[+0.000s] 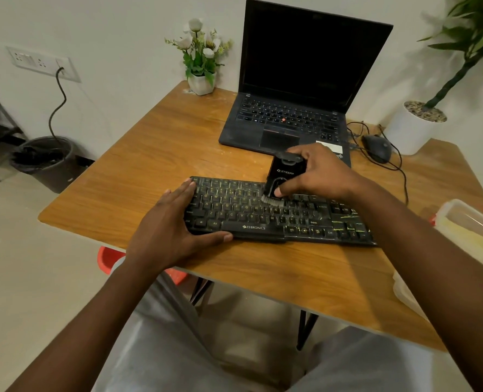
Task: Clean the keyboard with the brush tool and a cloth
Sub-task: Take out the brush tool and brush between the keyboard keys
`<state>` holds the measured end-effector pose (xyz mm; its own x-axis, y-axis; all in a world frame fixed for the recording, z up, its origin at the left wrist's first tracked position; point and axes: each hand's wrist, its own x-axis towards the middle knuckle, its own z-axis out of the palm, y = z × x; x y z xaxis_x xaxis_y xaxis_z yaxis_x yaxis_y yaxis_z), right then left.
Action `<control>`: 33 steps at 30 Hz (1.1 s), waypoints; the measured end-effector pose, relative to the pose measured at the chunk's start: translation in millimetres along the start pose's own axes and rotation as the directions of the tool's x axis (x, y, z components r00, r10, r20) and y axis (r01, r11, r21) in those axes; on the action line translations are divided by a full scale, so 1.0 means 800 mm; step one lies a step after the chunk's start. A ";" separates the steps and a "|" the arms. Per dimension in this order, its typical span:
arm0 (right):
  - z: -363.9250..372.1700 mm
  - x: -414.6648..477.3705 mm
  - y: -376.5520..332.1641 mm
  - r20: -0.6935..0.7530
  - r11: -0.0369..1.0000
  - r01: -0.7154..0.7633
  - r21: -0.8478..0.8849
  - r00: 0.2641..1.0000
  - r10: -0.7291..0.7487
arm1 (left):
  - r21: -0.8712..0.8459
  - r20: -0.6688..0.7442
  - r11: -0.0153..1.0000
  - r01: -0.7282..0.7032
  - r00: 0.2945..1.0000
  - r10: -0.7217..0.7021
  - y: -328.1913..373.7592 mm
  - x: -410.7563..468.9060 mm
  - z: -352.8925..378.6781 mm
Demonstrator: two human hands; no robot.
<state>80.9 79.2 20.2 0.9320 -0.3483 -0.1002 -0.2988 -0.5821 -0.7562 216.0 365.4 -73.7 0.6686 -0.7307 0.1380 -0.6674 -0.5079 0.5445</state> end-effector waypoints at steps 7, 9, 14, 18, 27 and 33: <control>0.005 0.003 0.007 -0.162 0.997 0.026 -0.069 0.986 -0.036 | -0.018 -0.002 1.000 0.005 1.000 -0.005 0.003 -0.002 -0.002; 0.002 -0.003 0.008 -0.113 0.998 0.029 -0.058 0.993 -0.036 | -0.018 -0.006 1.000 0.004 1.000 -0.004 0.004 -0.003 -0.003; -0.015 -0.017 0.016 -0.031 0.998 -0.011 -0.063 0.999 0.009 | -0.014 -0.010 1.000 0.006 1.000 -0.006 0.007 -0.002 -0.004; -0.030 -0.021 0.023 -0.072 0.992 -0.041 -0.117 0.997 0.032 | -0.001 0.000 1.000 0.020 1.000 -0.020 0.005 -0.001 -0.003; -0.001 0.000 0.020 -0.132 0.995 0.018 -0.100 0.991 -0.031 | -0.008 0.003 0.999 0.052 0.999 -0.052 0.009 -0.002 -0.004; -0.029 -0.016 0.033 -0.117 0.985 -0.020 -0.170 0.993 0.000 | -0.012 0.010 0.998 0.059 0.998 -0.059 0.013 -0.003 -0.005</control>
<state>56.2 51.2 16.3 0.9017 -0.4318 -0.0240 -0.3479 -0.6914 -0.6332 208.9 363.3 -64.8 0.7038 -0.7037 0.0975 -0.6226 -0.5449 0.5616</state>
